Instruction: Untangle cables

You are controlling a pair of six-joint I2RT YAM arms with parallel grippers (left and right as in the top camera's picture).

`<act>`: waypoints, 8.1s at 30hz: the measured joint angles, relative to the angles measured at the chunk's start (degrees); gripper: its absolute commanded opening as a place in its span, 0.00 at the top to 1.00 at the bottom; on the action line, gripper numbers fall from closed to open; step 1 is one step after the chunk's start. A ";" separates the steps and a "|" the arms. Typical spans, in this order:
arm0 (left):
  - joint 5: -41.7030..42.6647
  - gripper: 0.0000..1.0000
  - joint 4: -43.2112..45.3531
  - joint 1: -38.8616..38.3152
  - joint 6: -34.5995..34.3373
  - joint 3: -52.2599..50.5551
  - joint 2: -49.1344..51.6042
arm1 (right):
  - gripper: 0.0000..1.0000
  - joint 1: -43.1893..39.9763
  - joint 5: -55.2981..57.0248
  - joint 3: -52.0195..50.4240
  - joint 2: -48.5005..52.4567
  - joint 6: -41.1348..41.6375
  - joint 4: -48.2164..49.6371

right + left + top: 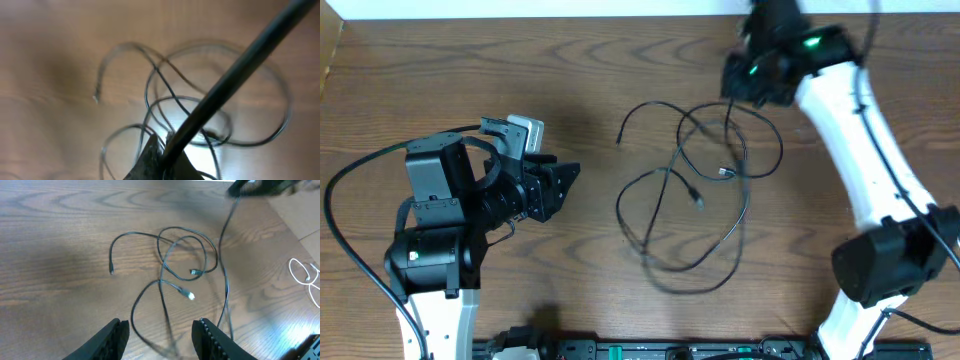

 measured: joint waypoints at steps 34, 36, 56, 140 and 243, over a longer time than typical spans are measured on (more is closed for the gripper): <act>0.00 0.53 0.00 0.00 0.00 0.00 0.00 | 0.01 -12.90 1.33 18.47 -0.57 -15.41 -17.25; 0.00 0.53 -0.09 0.00 0.00 0.00 0.00 | 0.01 -12.09 1.53 16.37 -0.57 -16.46 -17.51; 0.00 0.54 0.00 0.00 0.22 0.00 -0.13 | 0.01 4.90 2.69 -26.16 -0.39 -20.31 5.62; 4.09 0.35 5.88 -24.26 9.05 0.00 17.81 | 0.99 -19.02 19.06 21.46 -17.25 -7.43 -31.30; -22.10 0.93 18.38 -7.52 14.88 0.13 10.01 | 0.99 -19.89 20.74 -14.05 -14.34 -6.78 -9.31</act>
